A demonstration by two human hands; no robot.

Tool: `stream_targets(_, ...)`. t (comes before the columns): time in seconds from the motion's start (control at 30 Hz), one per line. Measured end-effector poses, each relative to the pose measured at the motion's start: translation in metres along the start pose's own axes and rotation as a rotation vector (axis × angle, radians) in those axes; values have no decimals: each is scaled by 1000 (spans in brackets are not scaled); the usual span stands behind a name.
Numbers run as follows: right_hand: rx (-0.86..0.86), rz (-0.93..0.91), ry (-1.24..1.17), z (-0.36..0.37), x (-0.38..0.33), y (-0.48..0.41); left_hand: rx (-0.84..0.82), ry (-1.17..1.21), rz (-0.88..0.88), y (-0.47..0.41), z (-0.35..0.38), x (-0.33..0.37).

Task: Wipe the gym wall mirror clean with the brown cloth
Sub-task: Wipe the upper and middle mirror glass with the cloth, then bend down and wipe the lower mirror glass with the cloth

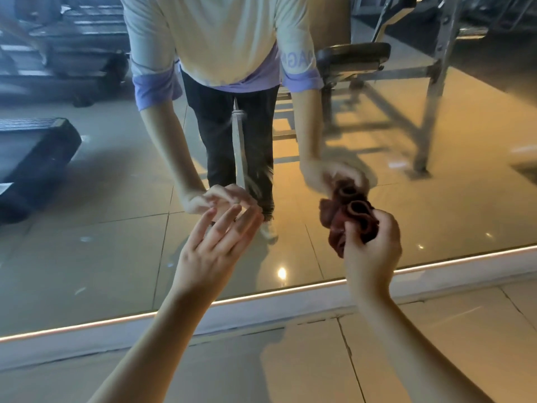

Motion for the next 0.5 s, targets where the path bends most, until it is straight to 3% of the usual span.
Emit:
stream_targets(0.1,75,40,-41,19,-8,20,-13,14,-14,6,-2,-10)
stream_targets(0.27,-246,-381,71,38,-15,42,-5,27,-12,7,-2,-15)
stream_targets(0.33,-166,-394,74,32,-16,35,-2,39,-30,10,-3,-17)
stream_targets(0.43,47,-208,-59,33,-24,40,3,55,-69,16,-3,-24)
stream_targets(0.5,10,-248,-75,45,-30,53,4,52,-87,19,-4,-27)
Point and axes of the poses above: each hand's wrist, its own y-axis away from the middle knuckle, its own z-axis out of the palm, x = y × z, the point moved 2 cm from there along -y, towards the middle knuckle, and after that the axes turned 13 degrees about -y, right-handed, at the moved point
